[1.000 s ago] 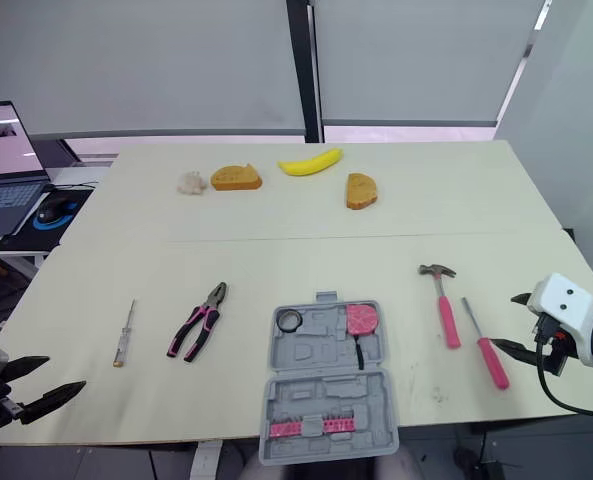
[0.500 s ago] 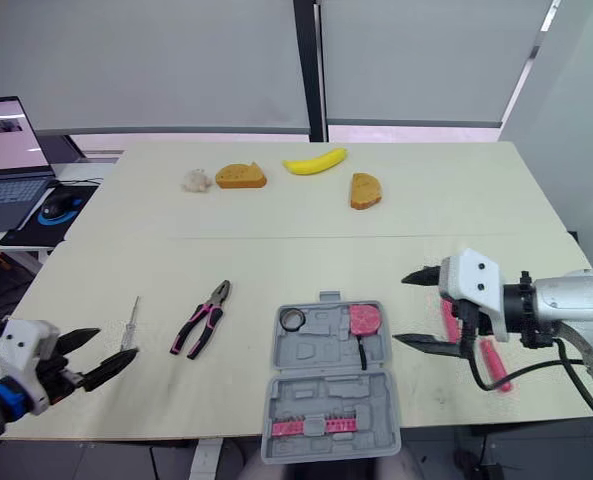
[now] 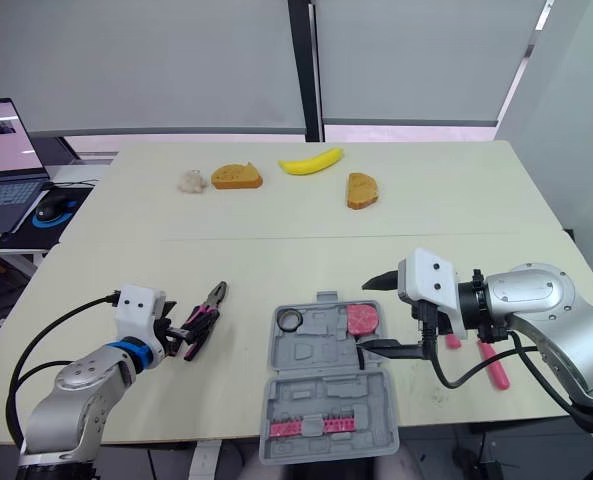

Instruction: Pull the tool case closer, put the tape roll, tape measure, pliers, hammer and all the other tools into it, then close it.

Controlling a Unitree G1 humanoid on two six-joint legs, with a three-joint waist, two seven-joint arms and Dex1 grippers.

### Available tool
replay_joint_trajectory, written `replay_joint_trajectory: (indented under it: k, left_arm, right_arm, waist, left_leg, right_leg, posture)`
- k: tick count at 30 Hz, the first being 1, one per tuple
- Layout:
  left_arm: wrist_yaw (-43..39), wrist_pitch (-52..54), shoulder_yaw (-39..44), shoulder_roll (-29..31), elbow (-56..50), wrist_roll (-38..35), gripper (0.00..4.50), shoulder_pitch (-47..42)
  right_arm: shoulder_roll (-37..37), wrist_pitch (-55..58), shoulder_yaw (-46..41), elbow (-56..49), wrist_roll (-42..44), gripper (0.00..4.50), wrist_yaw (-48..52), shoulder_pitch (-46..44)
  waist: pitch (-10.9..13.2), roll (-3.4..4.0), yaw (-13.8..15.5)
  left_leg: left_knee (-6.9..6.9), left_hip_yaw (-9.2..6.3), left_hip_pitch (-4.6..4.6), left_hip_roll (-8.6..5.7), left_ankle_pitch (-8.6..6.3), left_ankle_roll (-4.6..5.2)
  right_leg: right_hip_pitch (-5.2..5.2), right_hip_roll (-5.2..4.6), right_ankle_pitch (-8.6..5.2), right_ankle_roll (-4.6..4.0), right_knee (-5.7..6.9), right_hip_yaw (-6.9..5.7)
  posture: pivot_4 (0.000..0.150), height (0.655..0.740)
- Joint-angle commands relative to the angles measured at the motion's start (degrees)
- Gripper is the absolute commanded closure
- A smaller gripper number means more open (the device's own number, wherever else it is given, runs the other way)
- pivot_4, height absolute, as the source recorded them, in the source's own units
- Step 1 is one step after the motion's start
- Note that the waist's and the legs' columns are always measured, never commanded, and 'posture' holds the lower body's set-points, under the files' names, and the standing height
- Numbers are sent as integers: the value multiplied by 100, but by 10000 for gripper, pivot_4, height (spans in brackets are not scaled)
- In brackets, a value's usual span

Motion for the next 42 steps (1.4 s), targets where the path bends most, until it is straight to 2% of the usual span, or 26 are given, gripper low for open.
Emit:
replay_joint_trajectory:
  k: [1,15,16,21,26,31,35,37,42]
  left_arm:
    - [198,164,-83,-29,116,149,0,-179]
    - [102,763,-630,50,570,342,0,-416]
    - [100,752,-637,57,601,356,4004,-426]
    - [20,615,-726,104,888,445,17737,-511]
    - [2,466,-700,127,958,474,17917,-509]
    - [-227,134,-437,236,574,279,17917,-299]
    - [-1349,-1040,-497,1160,12,414,17918,-33]
    - [-1890,-1629,-762,1594,-78,574,17918,-209]
    - [-2897,-2037,-1677,1820,-283,701,17918,-1057]
  right_arm:
    - [-8,-112,-15,-81,-52,200,14,-82]
    - [74,-176,77,-91,-179,200,-3,-88]
    - [73,-179,77,-89,-183,0,-1,-83]
    - [60,-227,78,-92,-244,0,9,-8]
    - [21,-264,26,-115,-284,0,26,74]
    - [17,-288,-54,-175,-307,0,-34,178]
    - [-9,-185,-302,-303,-213,0,-179,431]
    - [-17,-90,-459,-353,-149,0,-276,561]
    - [-45,57,-693,-529,-93,0,-480,775]
  waist:
    - [0,0,-6]
    - [0,1,-7]
    - [0,0,-6]
    - [-3,4,-6]
    - [-10,16,-5]
    - [-9,15,-23]
    - [1,-2,-35]
    - [4,1,-1]
    - [9,11,160]
  left_leg:
    - [0,1,0,0,0,0]
    - [1,-1,2,-3,0,-1]
    - [1,-1,1,-3,0,-1]
    - [0,-2,5,-3,1,-1]
    - [1,-3,11,-3,1,-1]
    - [0,-2,8,-3,1,-1]
    - [-4,-1,-2,2,1,-2]
    - [-3,-6,-6,2,1,-3]
    - [6,-2,-8,-9,2,-3]
  right_leg:
    - [0,0,0,0,0,1]
    - [2,-2,1,1,0,2]
    - [2,-2,1,1,0,2]
    - [4,-2,1,1,0,1]
    - [10,-2,1,1,2,1]
    - [7,-2,0,1,1,3]
    - [-6,0,0,-1,-1,4]
    - [-8,-1,-1,-4,-2,-1]
    - [5,-15,2,-1,-17,2]
  posture:
    - [1500,7400]
    - [1500,7400]
    - [1500,7400]
    - [1500,7400]
    - [1500,7400]
    - [1500,7400]
    - [1500,7400]
    - [1500,7400]
    - [1500,7400]
